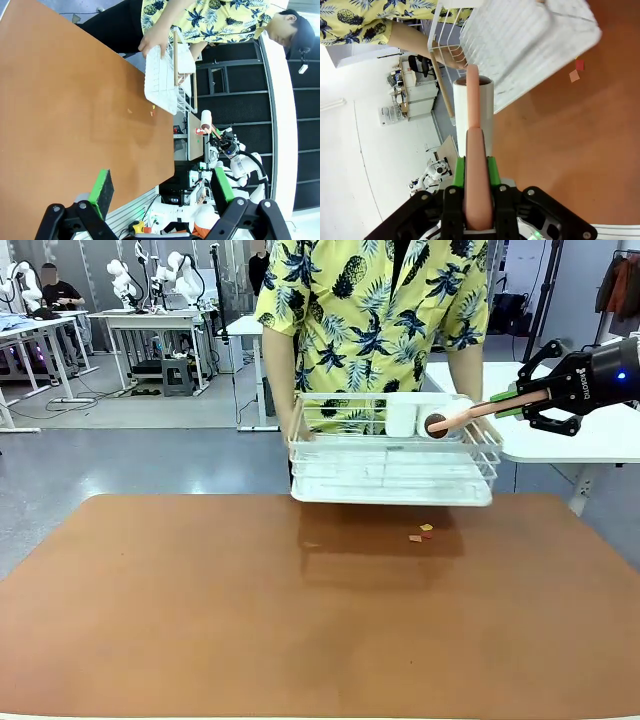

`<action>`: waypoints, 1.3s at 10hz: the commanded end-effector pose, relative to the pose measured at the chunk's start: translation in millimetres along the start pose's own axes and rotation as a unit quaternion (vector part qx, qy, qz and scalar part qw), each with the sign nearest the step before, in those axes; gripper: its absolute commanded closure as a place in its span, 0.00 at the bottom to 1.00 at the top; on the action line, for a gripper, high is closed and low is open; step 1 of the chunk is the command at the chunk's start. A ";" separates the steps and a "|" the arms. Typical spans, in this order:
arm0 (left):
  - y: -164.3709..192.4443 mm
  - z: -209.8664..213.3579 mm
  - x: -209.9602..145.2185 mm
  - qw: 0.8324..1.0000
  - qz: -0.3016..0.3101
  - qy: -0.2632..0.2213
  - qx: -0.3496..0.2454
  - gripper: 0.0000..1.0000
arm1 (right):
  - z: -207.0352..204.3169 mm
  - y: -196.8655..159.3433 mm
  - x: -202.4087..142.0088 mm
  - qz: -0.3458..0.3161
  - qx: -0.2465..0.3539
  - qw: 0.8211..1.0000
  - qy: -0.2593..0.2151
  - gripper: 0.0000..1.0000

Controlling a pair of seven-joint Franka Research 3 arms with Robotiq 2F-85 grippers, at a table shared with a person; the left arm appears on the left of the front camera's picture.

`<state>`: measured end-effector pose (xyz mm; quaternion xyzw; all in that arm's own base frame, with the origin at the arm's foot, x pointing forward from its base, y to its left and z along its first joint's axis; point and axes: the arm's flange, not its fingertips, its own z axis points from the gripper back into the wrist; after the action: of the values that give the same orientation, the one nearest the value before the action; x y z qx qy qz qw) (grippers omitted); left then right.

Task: Clean the table.
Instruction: Clean the table with the Lint Roller when the human lifts the Dish drying rack.

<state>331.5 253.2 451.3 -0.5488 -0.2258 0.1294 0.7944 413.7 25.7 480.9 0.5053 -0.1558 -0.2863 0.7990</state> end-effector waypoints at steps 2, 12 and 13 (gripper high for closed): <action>0.4 2.7 1.2 1.000 -0.007 -0.003 -0.013 0.00 | 0.1 0.7 -0.5 0.000 0.002 1.000 0.001 1.00; 0.4 2.7 1.2 1.000 -0.007 -0.003 -0.013 0.00 | 33.0 57.3 29.8 0.110 -0.121 0.983 0.083 0.79; 0.4 2.7 1.2 1.000 -0.007 -0.003 -0.013 0.00 | 31.1 85.4 56.2 0.152 -0.226 0.951 0.149 0.79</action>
<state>331.4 253.4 451.4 -0.5488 -0.2260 0.1296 0.7943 422.6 13.0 515.0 0.4343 -0.1363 -0.2106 0.8652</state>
